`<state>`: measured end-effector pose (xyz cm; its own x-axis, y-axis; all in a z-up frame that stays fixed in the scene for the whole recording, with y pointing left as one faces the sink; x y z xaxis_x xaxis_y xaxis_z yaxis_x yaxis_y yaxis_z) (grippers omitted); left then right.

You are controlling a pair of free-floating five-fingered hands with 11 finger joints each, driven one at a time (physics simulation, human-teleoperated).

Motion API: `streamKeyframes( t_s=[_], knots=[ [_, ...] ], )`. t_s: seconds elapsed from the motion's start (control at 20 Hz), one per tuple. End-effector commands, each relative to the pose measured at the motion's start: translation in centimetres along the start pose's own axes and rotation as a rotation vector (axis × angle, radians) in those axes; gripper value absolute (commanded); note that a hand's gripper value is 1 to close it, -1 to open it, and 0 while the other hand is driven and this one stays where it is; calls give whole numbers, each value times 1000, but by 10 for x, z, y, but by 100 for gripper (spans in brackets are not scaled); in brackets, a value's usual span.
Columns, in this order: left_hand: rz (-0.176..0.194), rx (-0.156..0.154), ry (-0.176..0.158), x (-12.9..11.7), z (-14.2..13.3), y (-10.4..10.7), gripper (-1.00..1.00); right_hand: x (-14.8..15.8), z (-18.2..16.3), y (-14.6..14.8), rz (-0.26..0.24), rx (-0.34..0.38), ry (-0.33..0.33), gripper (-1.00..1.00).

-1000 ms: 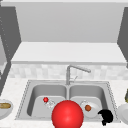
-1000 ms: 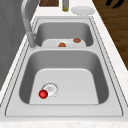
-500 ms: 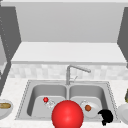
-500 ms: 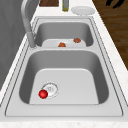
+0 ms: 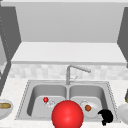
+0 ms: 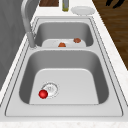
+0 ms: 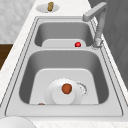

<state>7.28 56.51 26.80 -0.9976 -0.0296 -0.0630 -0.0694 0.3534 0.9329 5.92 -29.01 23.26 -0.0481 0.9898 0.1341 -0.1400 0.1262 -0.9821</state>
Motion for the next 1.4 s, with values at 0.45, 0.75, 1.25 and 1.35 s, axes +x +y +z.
streamKeyframes(
  t_s=[0.45, 0.75, 1.25, 1.35],
  knots=[
    [74, -178, 16, 0, -17, 2, -100, 0, 0, 0, 0, 0, 0, 0],
    [94, -215, 19, 1, -22, 1, -100, 0, 0, 0, 0, 0, 0, 0],
    [138, -281, 27, 2, -28, -2, -100, 0, 0, 0, 0, 0, 0, 0],
    [156, -295, 31, 3, -29, -3, -100, 0, 0, 0, 0, 0, 0, 0]
  ],
)
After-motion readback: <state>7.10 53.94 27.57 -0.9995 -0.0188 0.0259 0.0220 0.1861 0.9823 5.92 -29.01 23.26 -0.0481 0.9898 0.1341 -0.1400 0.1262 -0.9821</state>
